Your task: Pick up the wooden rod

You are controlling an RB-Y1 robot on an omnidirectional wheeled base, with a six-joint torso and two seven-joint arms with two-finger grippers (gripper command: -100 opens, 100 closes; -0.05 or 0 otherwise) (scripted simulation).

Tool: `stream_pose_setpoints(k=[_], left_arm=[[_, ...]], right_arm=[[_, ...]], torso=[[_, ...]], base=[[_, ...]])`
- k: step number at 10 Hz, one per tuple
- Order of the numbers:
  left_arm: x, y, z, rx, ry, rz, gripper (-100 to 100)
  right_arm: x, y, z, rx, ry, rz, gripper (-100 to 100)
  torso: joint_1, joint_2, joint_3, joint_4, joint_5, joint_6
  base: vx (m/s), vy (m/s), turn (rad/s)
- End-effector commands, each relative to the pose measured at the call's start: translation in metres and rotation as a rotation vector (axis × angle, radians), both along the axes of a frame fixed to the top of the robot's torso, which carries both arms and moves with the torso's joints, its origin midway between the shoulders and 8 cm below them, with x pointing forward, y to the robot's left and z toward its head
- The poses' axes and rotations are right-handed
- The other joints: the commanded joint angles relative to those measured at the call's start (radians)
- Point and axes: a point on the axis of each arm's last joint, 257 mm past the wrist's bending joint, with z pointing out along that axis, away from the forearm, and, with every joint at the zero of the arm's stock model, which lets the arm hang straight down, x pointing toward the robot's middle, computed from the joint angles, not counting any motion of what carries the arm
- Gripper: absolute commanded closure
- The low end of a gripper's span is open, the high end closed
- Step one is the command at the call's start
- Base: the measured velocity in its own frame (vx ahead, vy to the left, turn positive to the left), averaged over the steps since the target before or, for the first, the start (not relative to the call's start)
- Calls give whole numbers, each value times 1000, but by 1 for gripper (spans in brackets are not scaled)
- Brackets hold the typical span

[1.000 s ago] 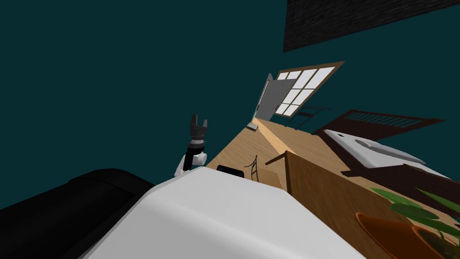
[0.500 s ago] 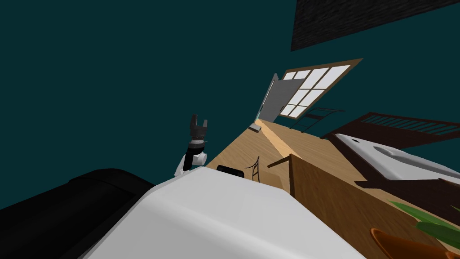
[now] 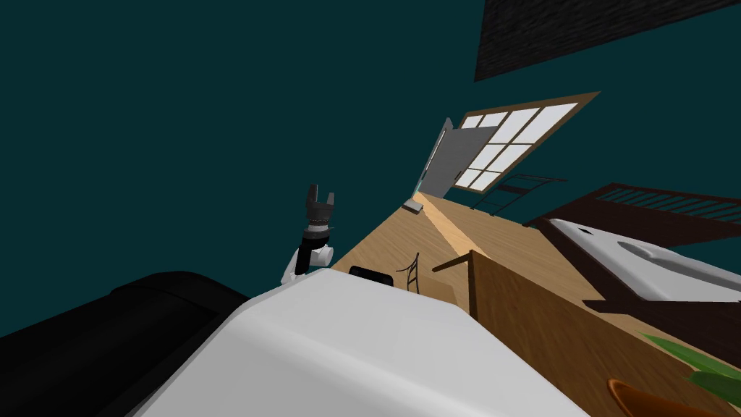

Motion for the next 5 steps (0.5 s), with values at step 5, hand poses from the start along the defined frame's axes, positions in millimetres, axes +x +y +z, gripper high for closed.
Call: stream_pose_setpoints(k=[5], left_arm=[[0, 0, 0, 0, 0, 0, 0]], right_arm=[[-11, 13, -2, 4, 5, -25, -100]], torso=[[0, 1, 0, 0, 0, 0]], base=[[-9, 0, 29]])
